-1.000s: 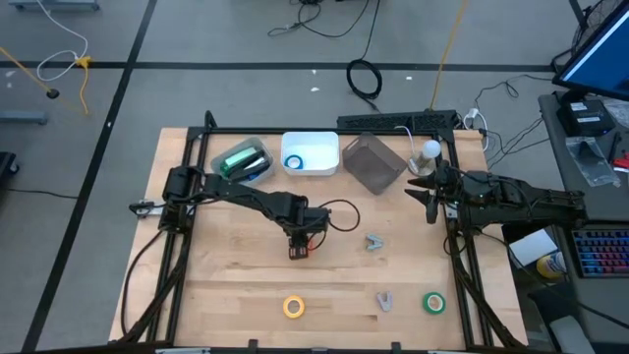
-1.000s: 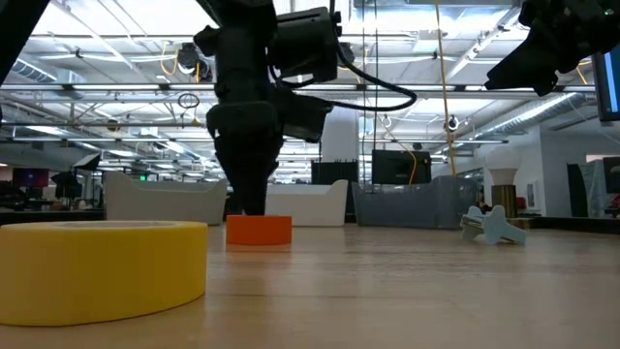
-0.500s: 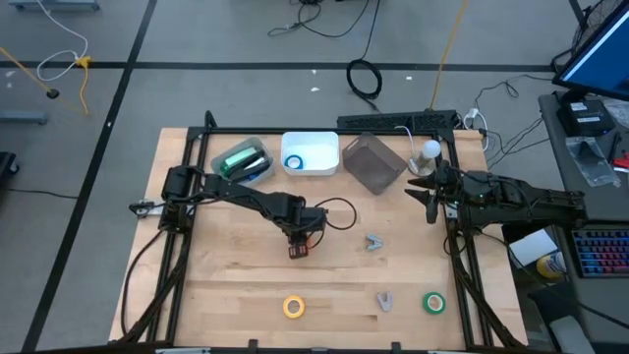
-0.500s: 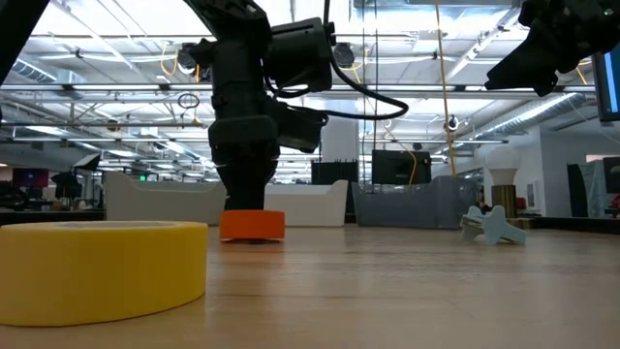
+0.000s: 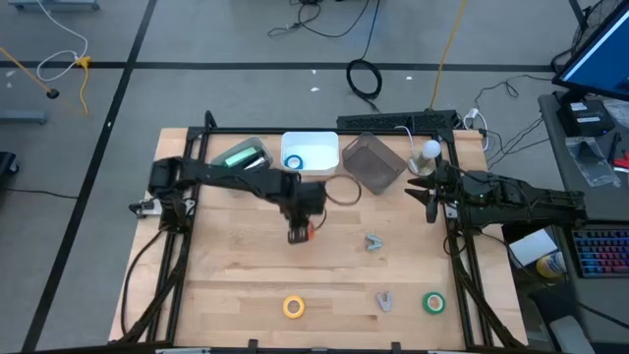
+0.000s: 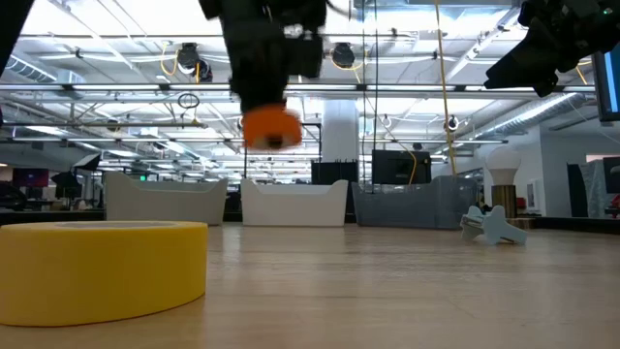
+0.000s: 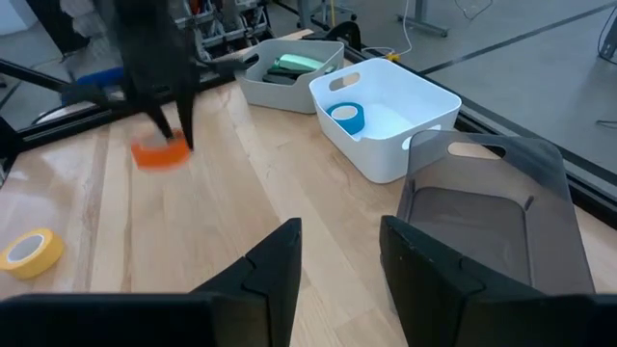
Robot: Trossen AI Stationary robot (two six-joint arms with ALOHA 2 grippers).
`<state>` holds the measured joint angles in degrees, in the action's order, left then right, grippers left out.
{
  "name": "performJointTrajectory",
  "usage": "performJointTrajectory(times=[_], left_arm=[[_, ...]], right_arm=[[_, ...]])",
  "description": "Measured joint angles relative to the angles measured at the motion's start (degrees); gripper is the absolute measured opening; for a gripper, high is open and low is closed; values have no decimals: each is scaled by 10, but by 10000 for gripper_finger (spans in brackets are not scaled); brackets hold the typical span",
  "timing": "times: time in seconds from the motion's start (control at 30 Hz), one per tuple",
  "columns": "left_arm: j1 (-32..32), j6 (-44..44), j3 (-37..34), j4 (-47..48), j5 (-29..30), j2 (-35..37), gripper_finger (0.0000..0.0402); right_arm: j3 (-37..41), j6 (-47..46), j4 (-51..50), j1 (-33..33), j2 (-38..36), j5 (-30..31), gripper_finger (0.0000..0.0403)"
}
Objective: Pick and place Stapler, Stapler remover, tape
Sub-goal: Put the orange tape into the white bin
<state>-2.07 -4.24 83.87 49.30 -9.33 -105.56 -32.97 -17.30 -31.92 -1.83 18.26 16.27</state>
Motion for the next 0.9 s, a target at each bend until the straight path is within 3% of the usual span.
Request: performJointTrajectory(times=[0.07,0.27,0.37,0.43,0.6,0.9], left_arm=[[-14,10,13,-11,-1,32,36],[-69,16,19,-158,3,118,36],[-94,14,19,-204,50,146,36],[-111,18,19,-211,112,157,36],[-150,51,18,-218,248,153,36],[-196,116,18,-225,291,74,36]], right_arm=[[0,0,0,0,0,0,134],[0,0,4,0,0,0,134],[0,0,5,0,0,1,134],[0,0,5,0,0,1,134],[0,0,4,0,0,2,134],[0,-11,4,0,0,2,134]])
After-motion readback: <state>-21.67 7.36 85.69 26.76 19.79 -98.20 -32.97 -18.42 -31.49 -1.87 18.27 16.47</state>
